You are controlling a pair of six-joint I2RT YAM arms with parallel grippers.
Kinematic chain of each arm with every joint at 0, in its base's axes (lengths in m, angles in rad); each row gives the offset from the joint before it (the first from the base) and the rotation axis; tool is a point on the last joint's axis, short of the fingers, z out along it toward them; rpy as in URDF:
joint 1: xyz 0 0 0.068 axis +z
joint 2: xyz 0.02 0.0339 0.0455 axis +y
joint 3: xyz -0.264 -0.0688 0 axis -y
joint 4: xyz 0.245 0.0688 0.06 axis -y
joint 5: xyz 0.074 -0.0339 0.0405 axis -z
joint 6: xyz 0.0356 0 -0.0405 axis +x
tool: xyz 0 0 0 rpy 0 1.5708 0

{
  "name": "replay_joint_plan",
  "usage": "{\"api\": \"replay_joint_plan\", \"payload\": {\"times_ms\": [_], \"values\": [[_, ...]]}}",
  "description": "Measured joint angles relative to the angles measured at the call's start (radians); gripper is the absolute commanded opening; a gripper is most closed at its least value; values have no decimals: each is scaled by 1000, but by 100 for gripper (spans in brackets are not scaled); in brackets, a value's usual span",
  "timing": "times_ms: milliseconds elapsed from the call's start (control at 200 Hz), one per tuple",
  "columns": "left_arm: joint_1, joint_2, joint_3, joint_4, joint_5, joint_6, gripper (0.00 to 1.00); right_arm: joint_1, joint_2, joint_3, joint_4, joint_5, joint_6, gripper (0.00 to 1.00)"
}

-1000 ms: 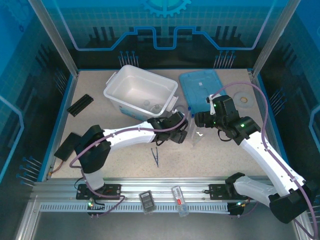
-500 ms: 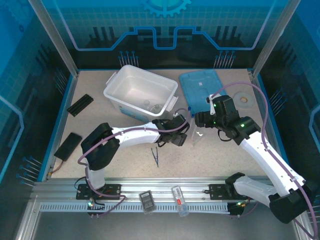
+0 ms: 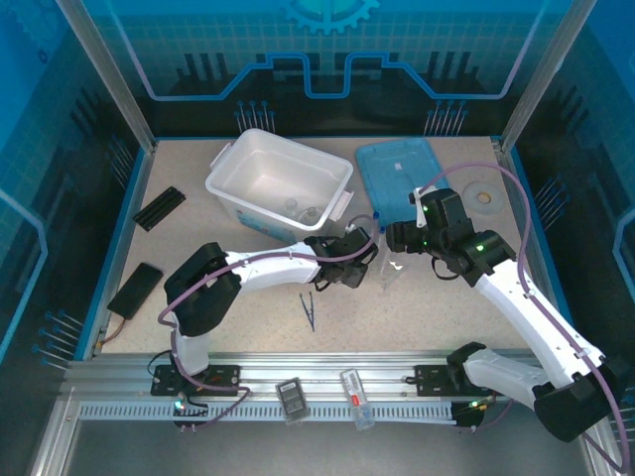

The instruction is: Organize the chemistry lab equipment

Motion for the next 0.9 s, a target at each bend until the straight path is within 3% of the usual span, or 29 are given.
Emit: {"api": "replay_joint_plan", "payload": {"times_ms": [375, 635, 896], "values": [[0, 3, 9, -2, 0, 3, 37, 0, 0, 0, 0, 0, 0, 82], [0, -27, 9, -24, 1, 7, 35, 0, 0, 0, 0, 0, 0, 82], [-6, -188, 12, -95, 1, 32, 34, 0, 0, 0, 0, 0, 0, 82]]}}
